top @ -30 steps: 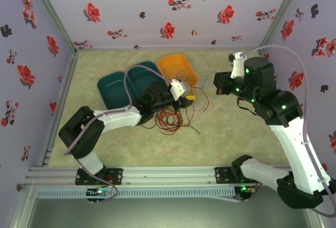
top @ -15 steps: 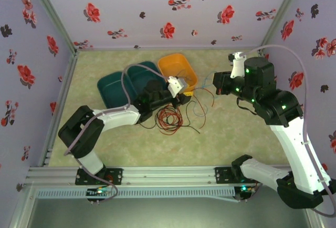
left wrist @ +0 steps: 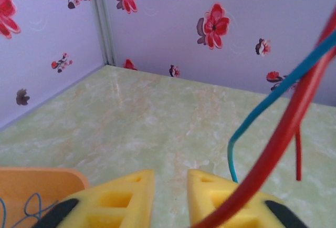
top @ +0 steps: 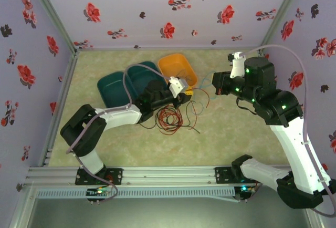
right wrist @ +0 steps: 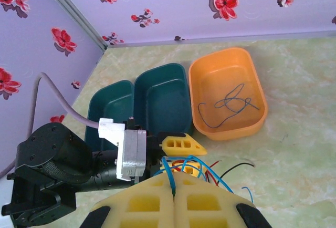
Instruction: Untangle the cables
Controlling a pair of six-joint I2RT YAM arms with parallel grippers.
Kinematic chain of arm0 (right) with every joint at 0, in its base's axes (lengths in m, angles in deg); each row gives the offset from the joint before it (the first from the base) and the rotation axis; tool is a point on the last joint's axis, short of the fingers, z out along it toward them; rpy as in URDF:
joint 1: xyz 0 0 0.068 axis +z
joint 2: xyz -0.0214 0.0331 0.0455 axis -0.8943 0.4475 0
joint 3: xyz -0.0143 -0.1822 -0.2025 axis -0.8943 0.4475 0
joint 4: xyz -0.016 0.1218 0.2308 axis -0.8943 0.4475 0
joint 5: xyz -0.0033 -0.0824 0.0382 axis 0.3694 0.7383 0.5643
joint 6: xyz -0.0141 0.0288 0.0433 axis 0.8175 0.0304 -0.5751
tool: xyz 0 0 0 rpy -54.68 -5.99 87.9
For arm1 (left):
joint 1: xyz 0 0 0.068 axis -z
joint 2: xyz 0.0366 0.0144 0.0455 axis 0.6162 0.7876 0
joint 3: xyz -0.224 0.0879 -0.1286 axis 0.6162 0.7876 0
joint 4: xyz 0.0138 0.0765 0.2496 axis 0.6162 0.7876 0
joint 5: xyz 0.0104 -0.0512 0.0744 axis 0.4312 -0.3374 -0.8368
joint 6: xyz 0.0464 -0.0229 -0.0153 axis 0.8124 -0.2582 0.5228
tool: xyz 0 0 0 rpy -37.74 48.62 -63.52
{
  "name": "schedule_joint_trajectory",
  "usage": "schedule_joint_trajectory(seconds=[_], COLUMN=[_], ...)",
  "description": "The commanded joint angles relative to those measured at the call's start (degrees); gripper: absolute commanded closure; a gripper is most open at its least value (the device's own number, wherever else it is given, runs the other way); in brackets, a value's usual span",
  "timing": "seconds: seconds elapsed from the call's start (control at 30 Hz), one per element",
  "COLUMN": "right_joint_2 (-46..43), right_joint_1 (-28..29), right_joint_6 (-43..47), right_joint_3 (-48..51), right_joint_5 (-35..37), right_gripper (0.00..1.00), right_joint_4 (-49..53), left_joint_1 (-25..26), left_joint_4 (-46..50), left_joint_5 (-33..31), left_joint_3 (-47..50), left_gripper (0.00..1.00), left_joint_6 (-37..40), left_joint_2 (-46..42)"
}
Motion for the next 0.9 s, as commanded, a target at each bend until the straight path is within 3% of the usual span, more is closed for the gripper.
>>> schedule_joint_trajectory(seconds=[0.0,0.07,0.33,0.53,0.67,0.87], right_joint_2=[-1.23,-1.86,-3.45,-4.46,-5.41,-5.26], right_joint_1=[-0.39,-0.45,-0.75,-1.30,-1.55,-1.72], right_joint_6=[-0.28,-0.10,-0.34,-0.35,-0.10,0.66], right_joint_3=[0.82,1.01,-1.15,-5.01,-6.17,-7.26], right_joint_5=[1.30,3.81,20.87,33.33,36.13,33.27], right_gripper=[1.00,1.00,1.00,1.00,1.00,1.00], right_joint_4=[-0.64,-0.05,7.02,12.63,13.70,13.12], left_joint_1=[-0.24,-0.32,-0.59,-0.59,-0.59,1.11], left_joint_4=[-2.14,-1.51,1.78,15.17,20.77,27.74], left_joint_5=[-1.92,-4.41,-13.11,-25.50,-31.82,-30.71], left_joint_3=[-0.94,0.33,8.56,11.83,13.60,13.52], left_gripper=[0.91,1.00,1.00,1.00,1.00,1.00], left_joint_6=[-1.12,-1.60,-6.46,-12.68,-17.59,-18.53], left_joint_2=[-0.84,-2.25,-9.42,-17.12,-21.22,-26.06])
